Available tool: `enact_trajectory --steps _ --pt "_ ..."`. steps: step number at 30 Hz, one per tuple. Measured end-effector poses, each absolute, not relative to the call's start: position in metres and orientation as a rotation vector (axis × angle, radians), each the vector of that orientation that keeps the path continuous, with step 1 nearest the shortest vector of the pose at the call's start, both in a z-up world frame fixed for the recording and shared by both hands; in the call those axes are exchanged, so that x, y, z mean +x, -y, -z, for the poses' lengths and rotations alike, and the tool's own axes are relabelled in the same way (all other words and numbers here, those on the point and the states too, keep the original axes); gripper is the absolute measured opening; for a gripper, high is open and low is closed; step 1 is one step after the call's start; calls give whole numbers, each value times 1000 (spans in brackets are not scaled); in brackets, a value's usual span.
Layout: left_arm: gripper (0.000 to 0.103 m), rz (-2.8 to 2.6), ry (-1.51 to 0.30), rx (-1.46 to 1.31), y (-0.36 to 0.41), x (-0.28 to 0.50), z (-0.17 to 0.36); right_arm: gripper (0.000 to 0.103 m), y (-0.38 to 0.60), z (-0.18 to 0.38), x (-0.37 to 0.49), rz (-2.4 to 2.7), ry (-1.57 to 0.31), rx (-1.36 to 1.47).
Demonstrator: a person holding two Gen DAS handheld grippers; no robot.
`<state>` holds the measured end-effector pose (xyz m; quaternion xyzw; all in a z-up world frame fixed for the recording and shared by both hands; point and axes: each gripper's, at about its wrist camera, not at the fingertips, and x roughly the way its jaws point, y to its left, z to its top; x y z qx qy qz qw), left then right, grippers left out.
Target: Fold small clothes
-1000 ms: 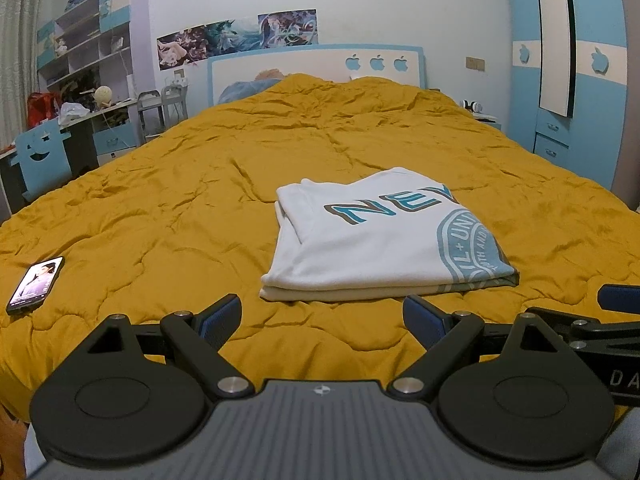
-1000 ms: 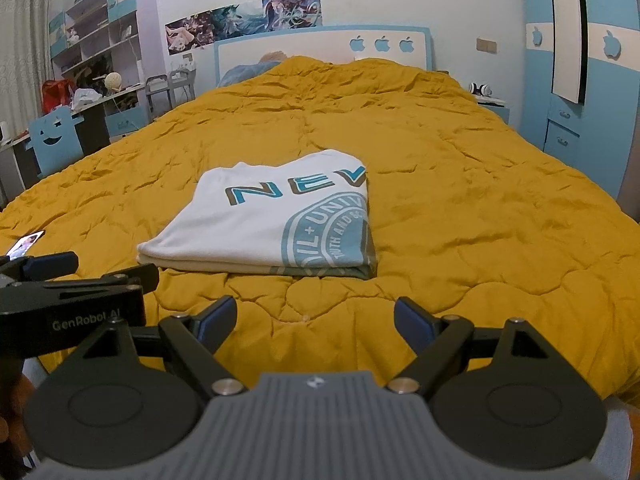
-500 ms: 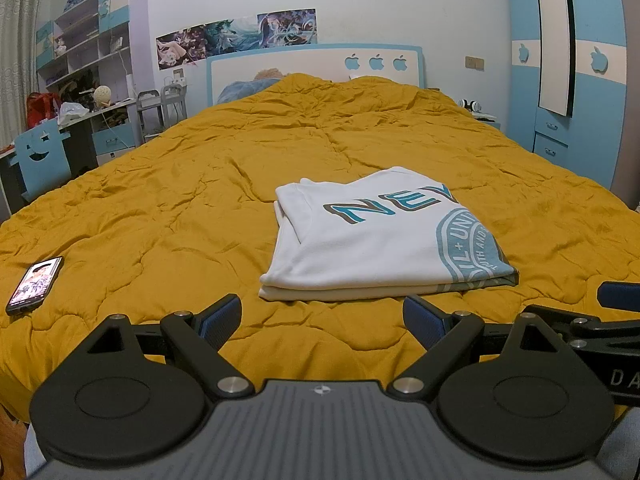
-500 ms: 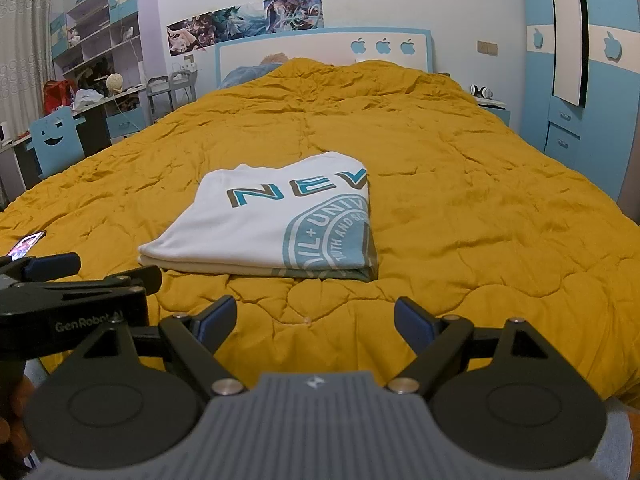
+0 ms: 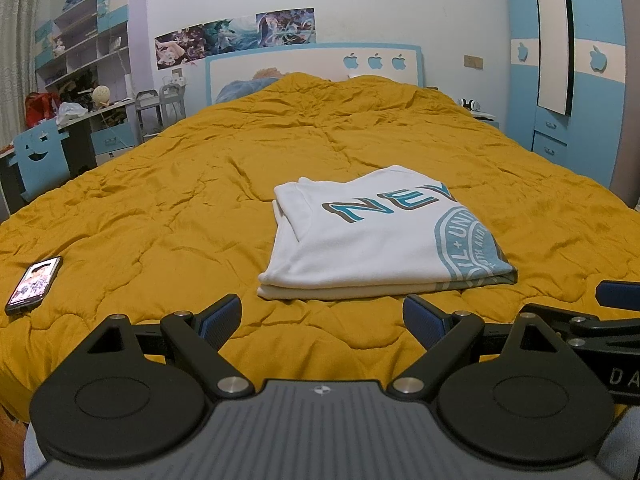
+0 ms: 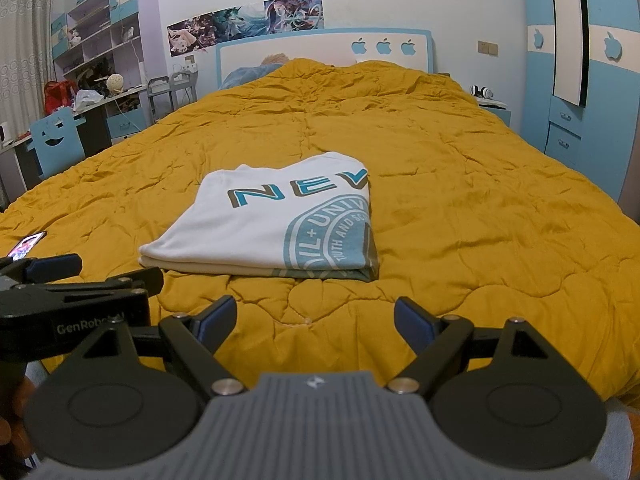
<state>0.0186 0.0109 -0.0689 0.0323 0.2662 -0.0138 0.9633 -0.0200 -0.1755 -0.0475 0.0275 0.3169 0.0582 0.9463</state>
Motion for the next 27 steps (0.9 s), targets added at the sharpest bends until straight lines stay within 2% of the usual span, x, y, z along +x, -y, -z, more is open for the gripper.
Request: enact_trajectory --steps 27 --pt "103 34 -533 67 -16 18 70 82 175 49 -19 -118 -646 57"
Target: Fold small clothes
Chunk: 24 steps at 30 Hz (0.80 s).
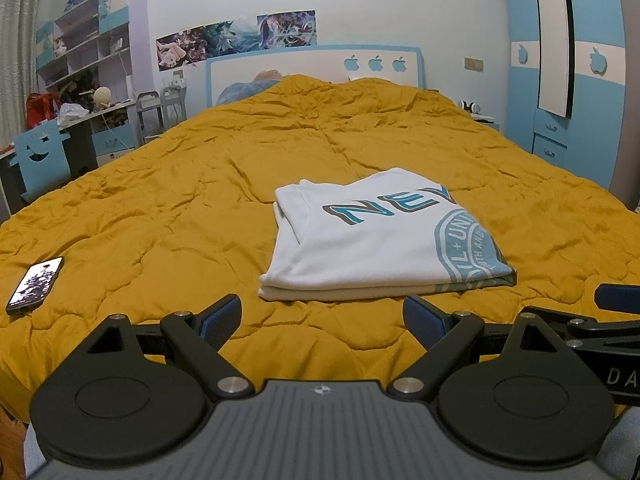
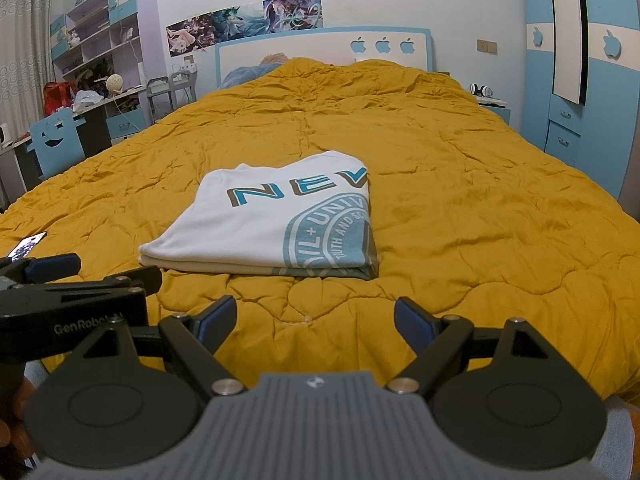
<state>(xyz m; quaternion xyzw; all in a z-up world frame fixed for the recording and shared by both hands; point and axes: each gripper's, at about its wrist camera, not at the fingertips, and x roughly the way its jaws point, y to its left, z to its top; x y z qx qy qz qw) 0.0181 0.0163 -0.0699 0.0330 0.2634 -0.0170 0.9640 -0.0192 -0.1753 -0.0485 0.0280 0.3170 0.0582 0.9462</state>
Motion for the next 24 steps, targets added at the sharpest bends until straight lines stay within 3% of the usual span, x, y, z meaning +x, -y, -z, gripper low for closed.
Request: enact_trajectory --steps 24 --pt "103 59 -498 70 -18 14 64 82 174 50 -20 -118 -646 57"
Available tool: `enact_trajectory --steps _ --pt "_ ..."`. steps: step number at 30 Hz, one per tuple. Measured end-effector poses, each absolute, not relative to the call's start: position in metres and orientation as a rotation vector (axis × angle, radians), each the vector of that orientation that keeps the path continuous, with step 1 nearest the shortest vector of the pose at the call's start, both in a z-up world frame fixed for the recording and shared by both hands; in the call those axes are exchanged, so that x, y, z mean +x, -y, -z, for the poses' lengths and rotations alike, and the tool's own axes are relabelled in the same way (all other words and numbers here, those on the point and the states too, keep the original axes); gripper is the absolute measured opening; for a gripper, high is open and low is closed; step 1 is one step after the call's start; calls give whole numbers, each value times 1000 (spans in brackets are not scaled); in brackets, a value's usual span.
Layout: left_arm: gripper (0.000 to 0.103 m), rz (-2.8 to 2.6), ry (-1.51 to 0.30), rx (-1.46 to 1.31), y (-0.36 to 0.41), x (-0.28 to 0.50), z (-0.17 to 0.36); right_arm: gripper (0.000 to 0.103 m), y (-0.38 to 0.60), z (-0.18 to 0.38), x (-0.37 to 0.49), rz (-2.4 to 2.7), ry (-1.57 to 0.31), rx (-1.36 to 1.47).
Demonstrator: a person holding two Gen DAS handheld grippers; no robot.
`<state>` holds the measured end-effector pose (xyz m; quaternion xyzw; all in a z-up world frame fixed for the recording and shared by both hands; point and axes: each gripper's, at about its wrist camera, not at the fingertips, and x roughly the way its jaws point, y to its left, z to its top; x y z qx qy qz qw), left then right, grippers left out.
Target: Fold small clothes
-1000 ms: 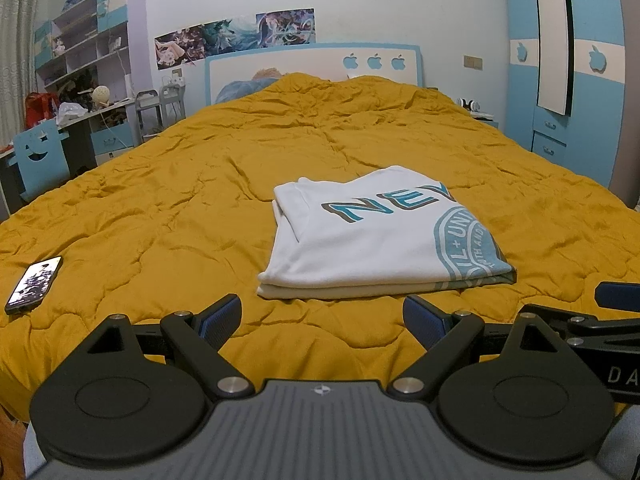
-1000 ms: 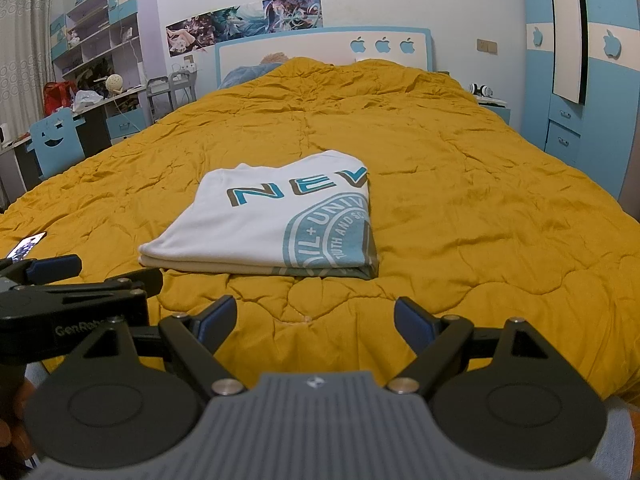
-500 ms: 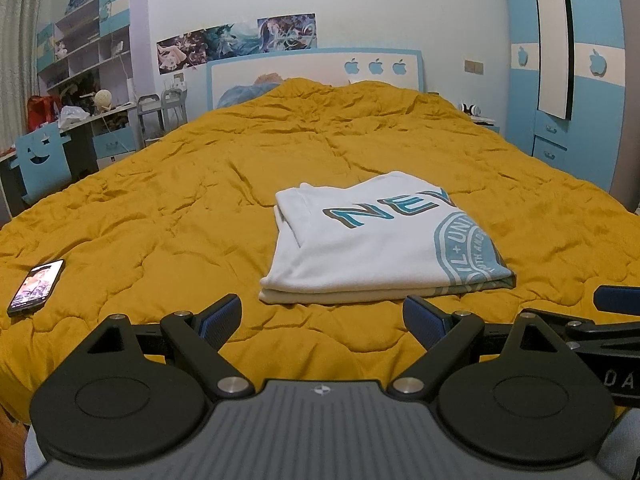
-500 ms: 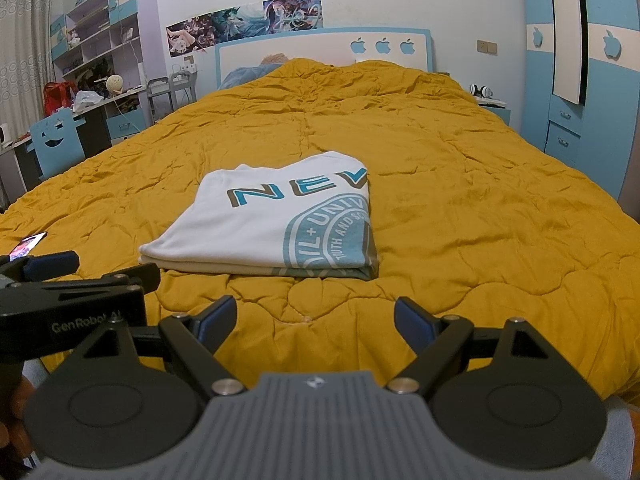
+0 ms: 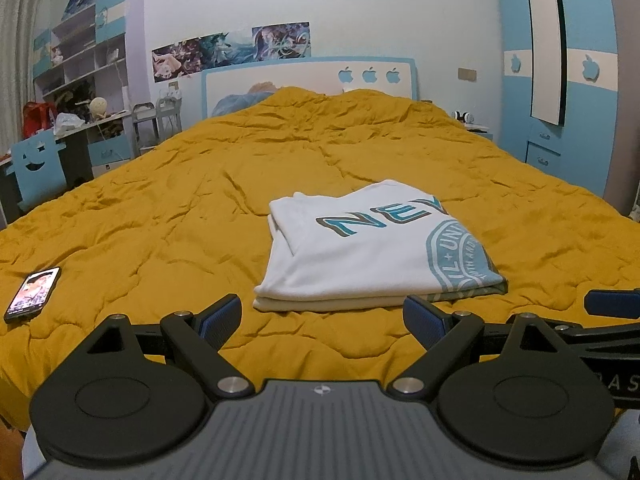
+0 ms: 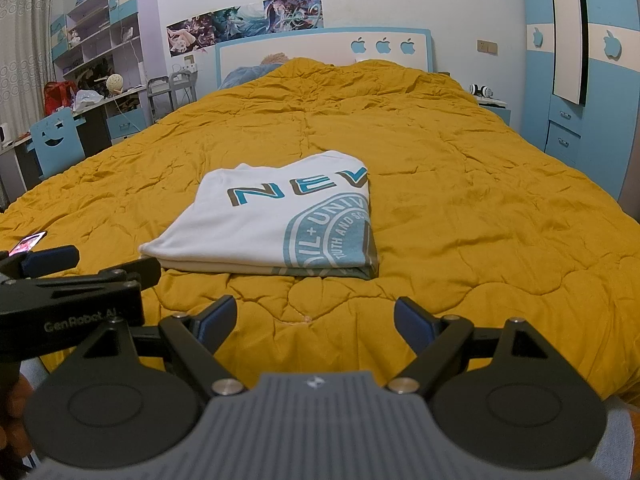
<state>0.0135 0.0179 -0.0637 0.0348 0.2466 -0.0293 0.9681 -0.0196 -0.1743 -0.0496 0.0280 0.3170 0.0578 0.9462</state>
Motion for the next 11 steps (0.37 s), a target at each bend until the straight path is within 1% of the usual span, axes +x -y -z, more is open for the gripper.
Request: enact_trajectory --steps 11 --pt "103 51 -501 70 -17 14 63 82 175 50 -19 -119 -645 57"
